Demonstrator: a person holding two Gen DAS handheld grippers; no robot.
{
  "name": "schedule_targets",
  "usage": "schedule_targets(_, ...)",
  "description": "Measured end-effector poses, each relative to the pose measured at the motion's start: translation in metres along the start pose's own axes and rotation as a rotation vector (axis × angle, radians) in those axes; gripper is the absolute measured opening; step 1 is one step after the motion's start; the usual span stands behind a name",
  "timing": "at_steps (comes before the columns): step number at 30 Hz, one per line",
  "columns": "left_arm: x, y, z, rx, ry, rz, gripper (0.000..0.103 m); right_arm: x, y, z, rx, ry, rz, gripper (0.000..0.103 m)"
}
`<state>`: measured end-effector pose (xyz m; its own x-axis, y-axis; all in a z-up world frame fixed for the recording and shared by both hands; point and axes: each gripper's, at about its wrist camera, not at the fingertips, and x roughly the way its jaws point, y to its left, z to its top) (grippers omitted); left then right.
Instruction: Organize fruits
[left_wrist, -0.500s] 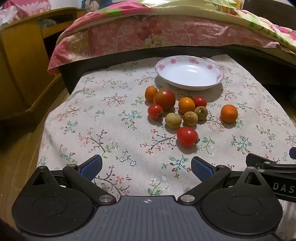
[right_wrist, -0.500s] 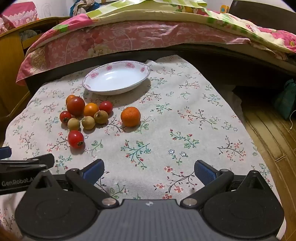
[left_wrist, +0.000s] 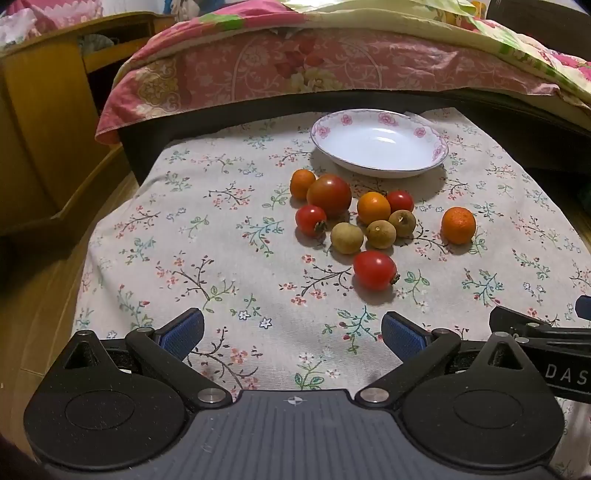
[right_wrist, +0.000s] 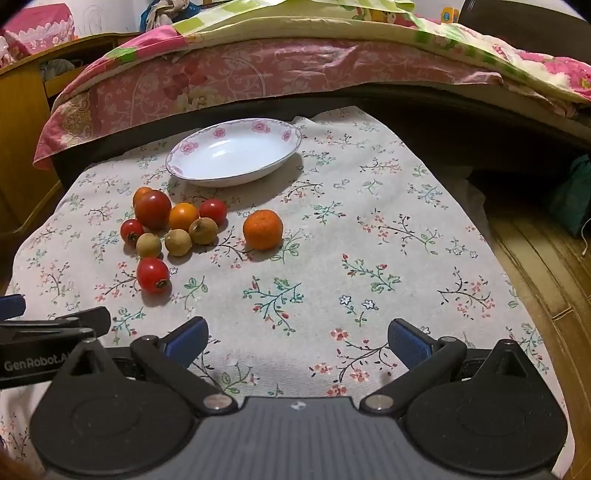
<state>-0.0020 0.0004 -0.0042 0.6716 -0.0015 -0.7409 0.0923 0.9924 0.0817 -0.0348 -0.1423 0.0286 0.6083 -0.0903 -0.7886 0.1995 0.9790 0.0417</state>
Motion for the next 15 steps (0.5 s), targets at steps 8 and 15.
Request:
schedule_targets(8, -0.0004, 0.0014, 0.0026, -0.002, 0.005, -0.003, 0.103, 0.0000, -0.0002, 0.0000, 0.002, 0.003, 0.001, 0.103)
schedule_targets(15, 0.0001, 0.0016, 0.0017, -0.002, 0.004, -0.002, 0.103, 0.0006, 0.0012, -0.0011, 0.002, 0.004, 0.002, 0.103)
